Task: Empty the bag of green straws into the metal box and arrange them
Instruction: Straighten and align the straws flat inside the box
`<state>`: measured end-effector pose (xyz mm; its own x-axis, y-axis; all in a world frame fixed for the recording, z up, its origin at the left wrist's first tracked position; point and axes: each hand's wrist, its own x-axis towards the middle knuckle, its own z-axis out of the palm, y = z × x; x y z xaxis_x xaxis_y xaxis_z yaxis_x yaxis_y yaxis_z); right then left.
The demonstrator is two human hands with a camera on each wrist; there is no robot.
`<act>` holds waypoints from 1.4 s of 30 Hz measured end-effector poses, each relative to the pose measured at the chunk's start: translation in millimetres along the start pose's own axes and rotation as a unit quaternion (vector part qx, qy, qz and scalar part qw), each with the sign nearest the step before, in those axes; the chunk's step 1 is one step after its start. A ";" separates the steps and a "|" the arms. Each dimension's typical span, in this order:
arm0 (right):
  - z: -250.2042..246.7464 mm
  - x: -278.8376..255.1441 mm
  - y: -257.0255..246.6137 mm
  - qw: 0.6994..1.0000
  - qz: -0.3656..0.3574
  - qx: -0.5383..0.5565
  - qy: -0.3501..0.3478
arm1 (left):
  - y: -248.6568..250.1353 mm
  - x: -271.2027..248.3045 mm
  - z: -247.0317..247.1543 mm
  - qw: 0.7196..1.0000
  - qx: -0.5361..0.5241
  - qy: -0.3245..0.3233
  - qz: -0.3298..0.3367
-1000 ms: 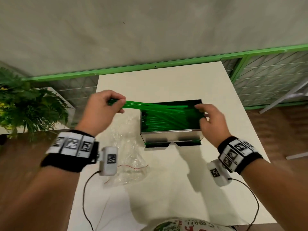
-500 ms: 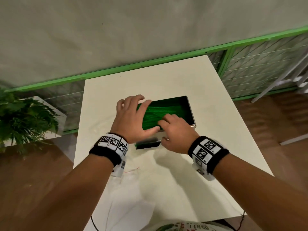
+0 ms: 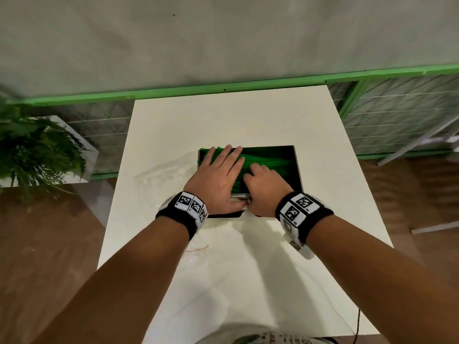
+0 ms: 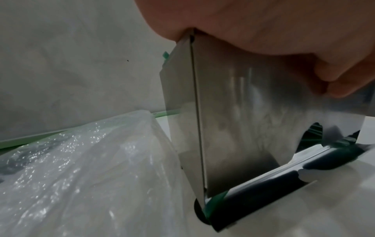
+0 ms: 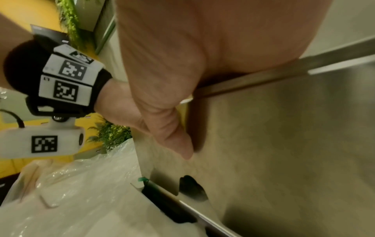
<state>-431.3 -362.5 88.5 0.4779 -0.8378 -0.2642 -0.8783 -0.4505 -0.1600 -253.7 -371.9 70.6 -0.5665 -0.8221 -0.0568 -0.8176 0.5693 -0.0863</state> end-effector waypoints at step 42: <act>18.2 3.1 -4.2 0.992 -0.061 0.019 0.106 | -1.2 -0.7 6.6 0.992 -0.102 0.031 -0.060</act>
<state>-425.9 -357.6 71.0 0.5626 -0.8260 -0.0348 -0.8114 -0.5436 -0.2147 -251.6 -372.0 64.2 -0.4647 -0.8854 0.0041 -0.8793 0.4621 0.1151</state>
